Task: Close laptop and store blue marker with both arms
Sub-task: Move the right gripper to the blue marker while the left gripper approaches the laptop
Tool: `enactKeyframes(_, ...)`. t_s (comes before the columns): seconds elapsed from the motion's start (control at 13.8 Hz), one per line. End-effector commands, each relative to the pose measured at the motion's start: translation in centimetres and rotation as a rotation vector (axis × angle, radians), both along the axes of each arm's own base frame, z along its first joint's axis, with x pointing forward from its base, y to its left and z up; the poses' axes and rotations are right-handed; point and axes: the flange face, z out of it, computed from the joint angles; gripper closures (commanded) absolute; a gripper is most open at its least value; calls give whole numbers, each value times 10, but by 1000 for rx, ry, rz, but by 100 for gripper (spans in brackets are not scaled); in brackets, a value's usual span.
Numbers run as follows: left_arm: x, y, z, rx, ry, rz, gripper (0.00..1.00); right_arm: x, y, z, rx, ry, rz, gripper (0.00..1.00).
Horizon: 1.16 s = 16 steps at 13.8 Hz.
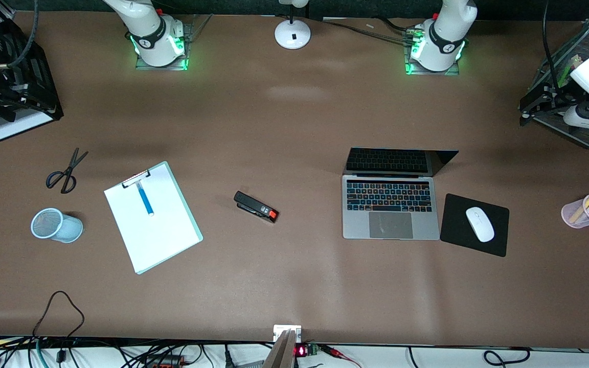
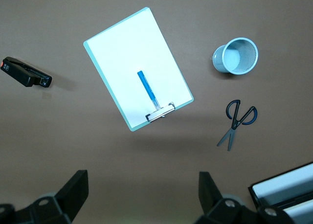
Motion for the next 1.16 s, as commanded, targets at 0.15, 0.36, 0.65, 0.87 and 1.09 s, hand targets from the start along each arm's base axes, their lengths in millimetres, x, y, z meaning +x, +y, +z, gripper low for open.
enactKeyframes(0.15, 2, 1, 5, 18, 6, -14, 0, -2, 1, 1, 21, 5, 2, 0)
enactKeyframes(0.36, -1, 1, 3, 17, 33, -2, 0, 8, -1, -12, 25, 17, 0, 0)
enactKeyframes(0.65, 0, -5, -1, 17, 70, -16, 0, 33, 1, -64, 31, 75, 24, 0)
enactKeyframes(0.87, -1, -23, -7, 6, 104, -50, 24, 50, 2, -123, 40, 86, 112, 0)
enactKeyframes(1.09, 3, -42, -32, -16, 183, -43, 87, 48, 20, -174, 41, 102, 144, 0)
